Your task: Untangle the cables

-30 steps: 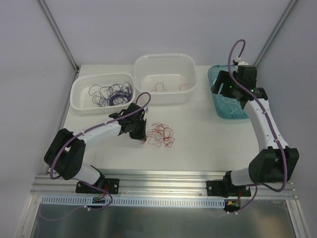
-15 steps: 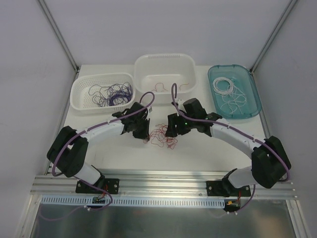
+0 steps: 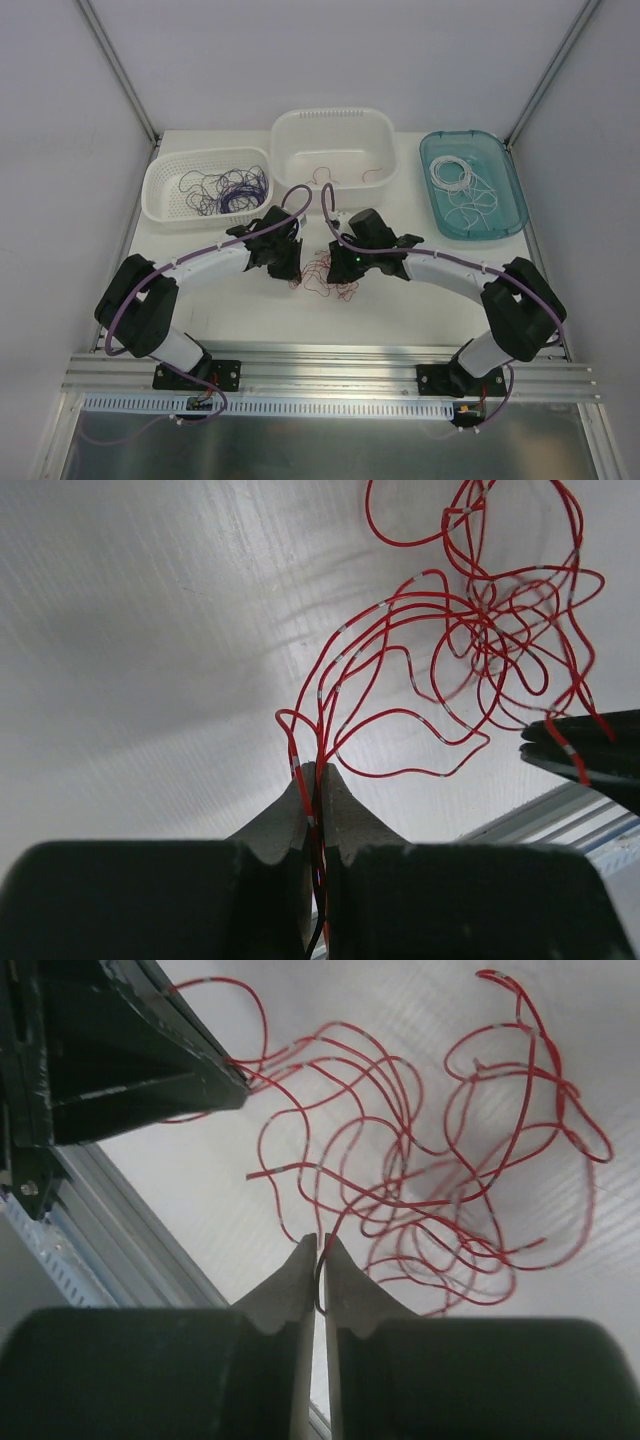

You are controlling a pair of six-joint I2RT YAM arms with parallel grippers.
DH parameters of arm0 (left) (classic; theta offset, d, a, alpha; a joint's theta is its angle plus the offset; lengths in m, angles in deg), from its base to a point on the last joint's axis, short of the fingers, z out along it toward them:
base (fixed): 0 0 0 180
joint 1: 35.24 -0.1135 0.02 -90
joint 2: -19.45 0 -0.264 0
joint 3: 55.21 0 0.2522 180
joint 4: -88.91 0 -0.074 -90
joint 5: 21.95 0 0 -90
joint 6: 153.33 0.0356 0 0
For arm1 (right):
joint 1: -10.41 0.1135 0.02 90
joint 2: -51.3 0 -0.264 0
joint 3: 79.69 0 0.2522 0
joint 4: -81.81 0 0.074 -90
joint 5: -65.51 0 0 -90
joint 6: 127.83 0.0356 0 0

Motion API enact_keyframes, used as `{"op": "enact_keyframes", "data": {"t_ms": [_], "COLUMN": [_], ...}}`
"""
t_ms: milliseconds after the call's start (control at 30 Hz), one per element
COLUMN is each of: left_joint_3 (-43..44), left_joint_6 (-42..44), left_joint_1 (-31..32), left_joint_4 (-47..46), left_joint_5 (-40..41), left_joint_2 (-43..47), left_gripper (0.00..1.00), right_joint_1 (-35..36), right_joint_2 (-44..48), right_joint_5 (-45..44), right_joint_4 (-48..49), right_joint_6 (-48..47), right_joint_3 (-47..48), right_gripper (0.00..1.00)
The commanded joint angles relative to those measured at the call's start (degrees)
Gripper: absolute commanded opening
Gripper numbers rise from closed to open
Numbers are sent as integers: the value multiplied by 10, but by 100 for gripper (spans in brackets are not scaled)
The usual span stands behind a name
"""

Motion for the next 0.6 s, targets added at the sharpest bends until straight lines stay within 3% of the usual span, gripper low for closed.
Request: {"op": "enact_keyframes", "data": {"t_ms": [0,33,167,333,433,567], "left_joint_3": [4,-2,-15,-34,-46,-51], "left_joint_6": [-3,-5,-10,-6,1,10], "left_joint_1": [4,3,-15,-81,-114,-136], "left_joint_4": [1,4,27,50,62,81], "left_joint_5": [39,53,97,122,134,156], "left_joint_2": [22,26,39,64,79,84], "left_gripper": [0,0,0,0,0,0], "right_joint_1": [-4,-10,-73,-177,-236,-263], "right_joint_2": [38,47,135,222,268,289], "right_joint_5": [-56,-71,-142,-181,-186,-207], "right_joint_4": [-19,-39,-140,-257,-320,-377], "right_joint_6": [-19,-27,-90,-140,-166,-194], "right_joint_3": [3,6,15,83,175,337], "right_gripper": [7,1,1,1,1,1]}}
